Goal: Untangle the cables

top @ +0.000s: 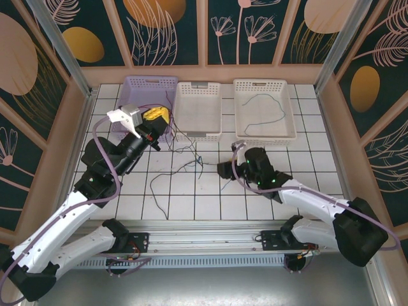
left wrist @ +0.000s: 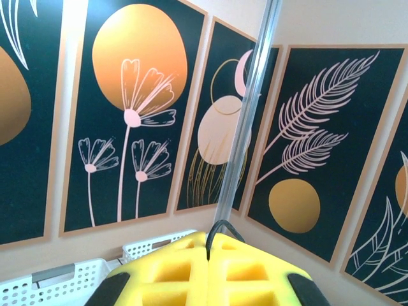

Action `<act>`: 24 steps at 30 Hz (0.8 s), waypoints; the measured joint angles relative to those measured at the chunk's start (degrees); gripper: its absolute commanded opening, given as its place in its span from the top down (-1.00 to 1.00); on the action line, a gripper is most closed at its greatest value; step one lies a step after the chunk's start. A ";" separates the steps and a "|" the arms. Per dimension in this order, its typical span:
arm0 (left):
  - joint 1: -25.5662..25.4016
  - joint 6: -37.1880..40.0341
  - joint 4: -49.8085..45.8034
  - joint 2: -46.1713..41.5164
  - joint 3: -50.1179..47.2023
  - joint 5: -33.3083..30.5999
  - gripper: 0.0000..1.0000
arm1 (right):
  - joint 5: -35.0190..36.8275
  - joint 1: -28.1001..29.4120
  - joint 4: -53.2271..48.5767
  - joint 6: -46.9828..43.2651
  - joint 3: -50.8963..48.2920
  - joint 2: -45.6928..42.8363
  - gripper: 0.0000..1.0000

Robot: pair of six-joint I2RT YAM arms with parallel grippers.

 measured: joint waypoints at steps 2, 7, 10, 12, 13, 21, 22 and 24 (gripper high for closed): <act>0.00 0.00 0.09 0.00 -0.02 -0.13 1.00 | 0.57 2.05 4.11 -0.90 -2.43 0.07 -0.30; 0.00 0.37 0.09 -0.09 -0.57 -0.31 1.00 | 2.40 5.92 13.11 -3.89 -3.28 4.46 -0.30; 0.00 0.57 0.11 -0.15 -0.63 -0.55 1.00 | 3.61 6.91 16.13 -5.51 -2.38 9.88 -0.30; 0.00 0.70 0.09 -0.26 -0.63 -0.76 1.00 | 4.13 7.58 17.42 -6.62 -1.25 13.77 -0.29; 0.00 0.81 0.11 -0.31 -0.63 -0.98 1.00 | 4.52 7.80 18.14 -7.15 -0.63 15.80 -0.29; 0.00 1.05 0.11 -1.18 -0.85 -1.75 1.00 | 6.49 8.00 22.80 -10.25 2.75 26.53 -0.26; 0.00 1.05 0.13 -1.22 -0.85 -1.75 1.00 | 6.75 8.00 23.28 -10.54 3.30 27.69 -0.26; 0.00 1.05 0.11 -1.36 -0.90 -1.75 1.00 | 7.41 8.00 24.09 -11.28 4.22 29.55 -0.25</act>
